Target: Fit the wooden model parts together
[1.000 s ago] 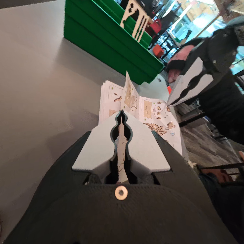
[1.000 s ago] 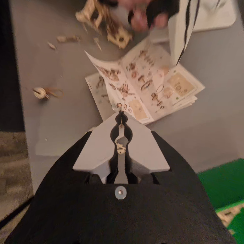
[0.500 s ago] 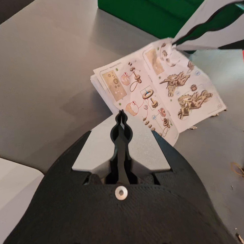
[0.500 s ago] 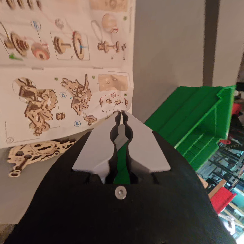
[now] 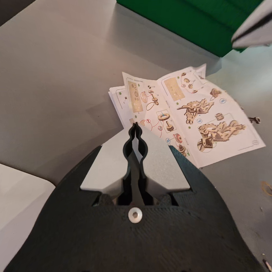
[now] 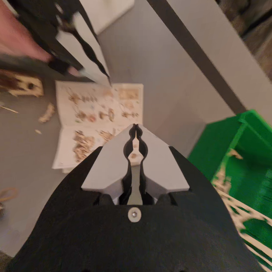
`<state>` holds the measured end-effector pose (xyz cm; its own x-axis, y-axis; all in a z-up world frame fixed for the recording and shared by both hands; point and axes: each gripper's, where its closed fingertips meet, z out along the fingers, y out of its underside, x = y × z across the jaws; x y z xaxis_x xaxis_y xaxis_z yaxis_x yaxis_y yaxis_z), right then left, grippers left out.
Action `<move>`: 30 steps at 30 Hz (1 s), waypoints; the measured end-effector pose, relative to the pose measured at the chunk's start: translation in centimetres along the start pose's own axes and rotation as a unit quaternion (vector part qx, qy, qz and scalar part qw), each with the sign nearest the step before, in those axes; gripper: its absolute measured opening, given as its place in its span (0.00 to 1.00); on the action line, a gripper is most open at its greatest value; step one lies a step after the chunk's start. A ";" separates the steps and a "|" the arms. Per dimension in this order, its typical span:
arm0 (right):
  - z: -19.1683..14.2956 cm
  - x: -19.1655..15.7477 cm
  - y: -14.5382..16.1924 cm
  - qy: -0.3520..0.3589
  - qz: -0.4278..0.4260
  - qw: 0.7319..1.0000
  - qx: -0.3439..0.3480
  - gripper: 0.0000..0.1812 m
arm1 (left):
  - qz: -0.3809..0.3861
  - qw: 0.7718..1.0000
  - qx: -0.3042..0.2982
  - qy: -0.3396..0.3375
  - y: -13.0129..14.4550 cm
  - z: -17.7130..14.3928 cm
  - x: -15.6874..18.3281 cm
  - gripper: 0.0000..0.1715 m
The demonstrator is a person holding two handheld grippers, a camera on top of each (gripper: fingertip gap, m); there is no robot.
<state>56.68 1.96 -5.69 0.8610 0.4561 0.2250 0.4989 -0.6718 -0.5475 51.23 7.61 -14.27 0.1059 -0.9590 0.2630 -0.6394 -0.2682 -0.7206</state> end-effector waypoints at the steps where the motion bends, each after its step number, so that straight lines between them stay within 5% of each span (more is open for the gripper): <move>1: 0.9 -1.1 -0.1 -0.024 0.016 1.000 0.002 0.00 | 0.002 1.000 -0.004 -0.004 0.2 0.1 -0.1 0.00; 7: 8.3 -2.8 5.2 0.009 0.030 0.998 -0.058 0.00 | 0.007 0.999 -0.038 -0.020 1.4 -0.2 -1.0 0.00; 13: 8.4 -2.2 5.3 0.015 -0.024 0.998 -0.048 0.00 | 0.029 0.998 -0.059 -0.007 1.4 -1.0 -0.6 0.00; 19: 8.5 -2.2 5.2 -0.018 -0.040 0.998 -0.048 0.00 | 0.169 0.984 -0.028 -0.041 -1.5 -2.6 2.1 0.00; 22: 8.5 -2.3 5.2 -0.043 -0.023 0.998 -0.050 0.00 | 0.191 0.981 0.013 0.004 -2.9 -2.8 4.9 0.00; 27: 8.6 -2.3 5.2 -0.057 -0.030 0.997 -0.049 0.00 | 0.218 0.974 0.064 -0.020 -6.2 -4.1 6.2 0.00; 30: 8.6 -2.3 5.2 -0.061 -0.023 0.997 -0.042 0.00 | 0.246 0.968 0.040 0.026 -5.9 -3.5 7.8 0.00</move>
<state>56.49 2.40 -15.98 0.8211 0.5520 0.1454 0.5485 -0.6925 -0.4686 53.16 2.05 -5.77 -0.2354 -0.9674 -0.0936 -0.5423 0.2107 -0.8133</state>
